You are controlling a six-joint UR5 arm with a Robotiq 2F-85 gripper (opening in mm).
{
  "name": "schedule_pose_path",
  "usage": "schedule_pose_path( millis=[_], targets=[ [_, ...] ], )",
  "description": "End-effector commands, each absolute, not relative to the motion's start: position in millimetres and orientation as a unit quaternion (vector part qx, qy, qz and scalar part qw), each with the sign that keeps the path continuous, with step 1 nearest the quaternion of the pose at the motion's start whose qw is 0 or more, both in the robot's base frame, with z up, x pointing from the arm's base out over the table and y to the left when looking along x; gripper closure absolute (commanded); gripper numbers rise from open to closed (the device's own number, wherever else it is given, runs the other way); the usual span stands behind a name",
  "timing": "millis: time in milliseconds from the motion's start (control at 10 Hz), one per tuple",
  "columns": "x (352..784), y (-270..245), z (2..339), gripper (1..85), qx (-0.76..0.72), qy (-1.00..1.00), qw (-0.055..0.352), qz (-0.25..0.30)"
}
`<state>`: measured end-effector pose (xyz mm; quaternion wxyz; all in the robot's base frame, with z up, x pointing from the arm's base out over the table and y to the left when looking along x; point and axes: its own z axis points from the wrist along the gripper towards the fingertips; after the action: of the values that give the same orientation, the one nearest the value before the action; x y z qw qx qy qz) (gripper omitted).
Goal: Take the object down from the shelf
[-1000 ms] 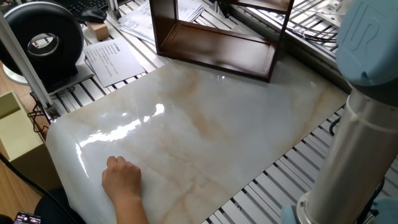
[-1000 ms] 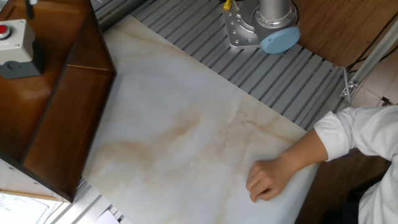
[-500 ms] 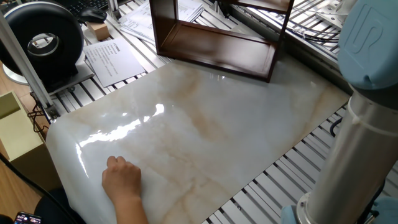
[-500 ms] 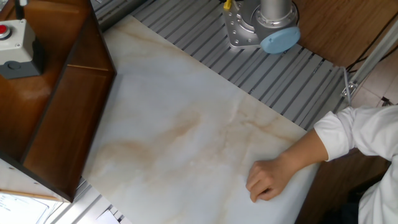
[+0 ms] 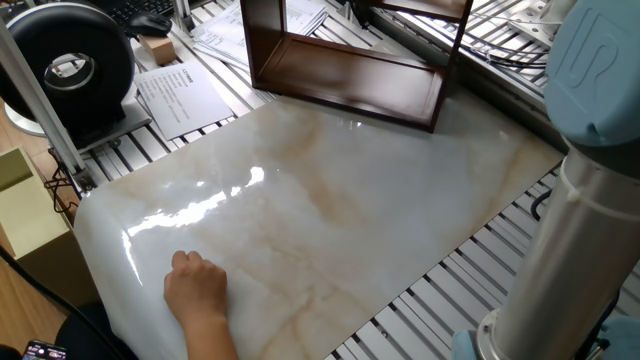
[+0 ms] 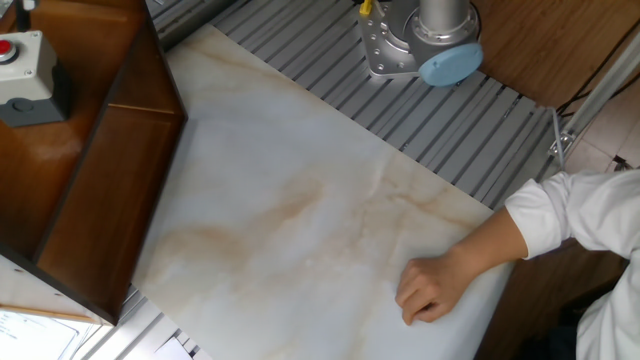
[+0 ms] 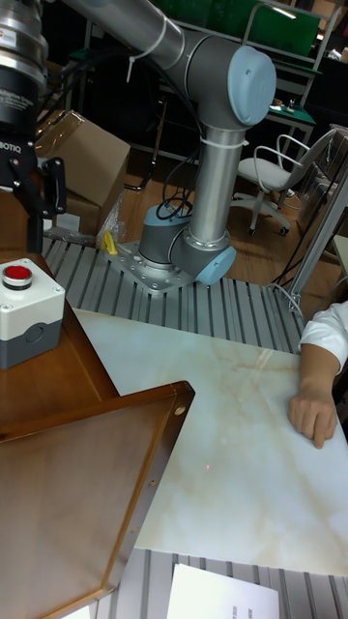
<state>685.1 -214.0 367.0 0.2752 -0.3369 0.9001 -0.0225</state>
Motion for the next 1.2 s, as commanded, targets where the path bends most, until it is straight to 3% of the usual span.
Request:
schedule_pose_path(
  millis=[0, 1100],
  targets=[
    [687.2, -212.3, 368.3, 0.7, -0.336, 0.899, 0.28, -0.021],
    [689.7, -173.0, 361.1, 0.7, -0.352, 0.892, 0.283, 0.01]
  ],
)
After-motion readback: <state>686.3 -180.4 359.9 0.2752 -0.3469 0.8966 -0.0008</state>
